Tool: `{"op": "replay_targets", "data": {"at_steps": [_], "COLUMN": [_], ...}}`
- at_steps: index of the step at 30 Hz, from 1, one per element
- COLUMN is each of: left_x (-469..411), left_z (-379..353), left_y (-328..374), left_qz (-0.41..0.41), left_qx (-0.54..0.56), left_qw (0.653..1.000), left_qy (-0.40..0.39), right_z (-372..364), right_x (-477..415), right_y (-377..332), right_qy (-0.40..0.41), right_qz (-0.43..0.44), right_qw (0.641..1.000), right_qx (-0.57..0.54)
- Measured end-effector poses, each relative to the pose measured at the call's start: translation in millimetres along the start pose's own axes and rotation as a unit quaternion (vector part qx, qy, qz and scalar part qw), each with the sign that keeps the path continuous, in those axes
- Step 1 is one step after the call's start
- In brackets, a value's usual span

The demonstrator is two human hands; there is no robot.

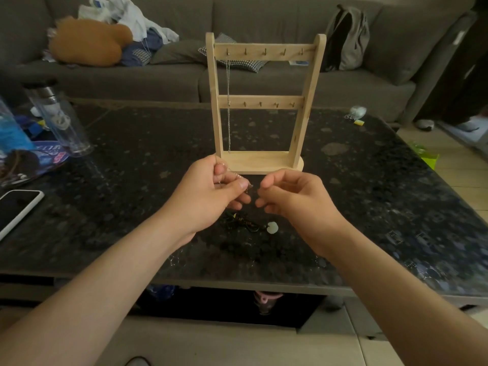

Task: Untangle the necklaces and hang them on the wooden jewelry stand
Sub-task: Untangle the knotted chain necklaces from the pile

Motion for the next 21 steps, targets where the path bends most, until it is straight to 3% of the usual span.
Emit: {"op": "replay_targets", "data": {"at_steps": [4,9,21], "left_x": [0,3,6], "left_z": [2,4,-2], "left_y": [1,3,3], "left_qz": [-0.002,0.0,0.01], "left_qx": [-0.01,-0.005,0.01], "left_qw": [1.0,1.0,1.0], "left_qy": [0.008,0.019,-0.005], "right_z": [-4,-3,-13], "right_x": [3,3,2], "right_y": [-5,-5,-5], "right_qy": [-0.002,0.006,-0.006], "right_qz": [0.025,0.028,0.047], "right_qw": [0.996,0.997,0.982], "right_qx": [0.084,0.07,0.183]}}
Point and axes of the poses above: each hand's wrist, its own x-axis away from the middle knuckle, its own z-axis out of the back of the hand, y = z × x, the point moved 9 cm from there along -x, towards the middle knuckle, and after that the axes turned 6 degrees about -x, right-handed, at the moved point
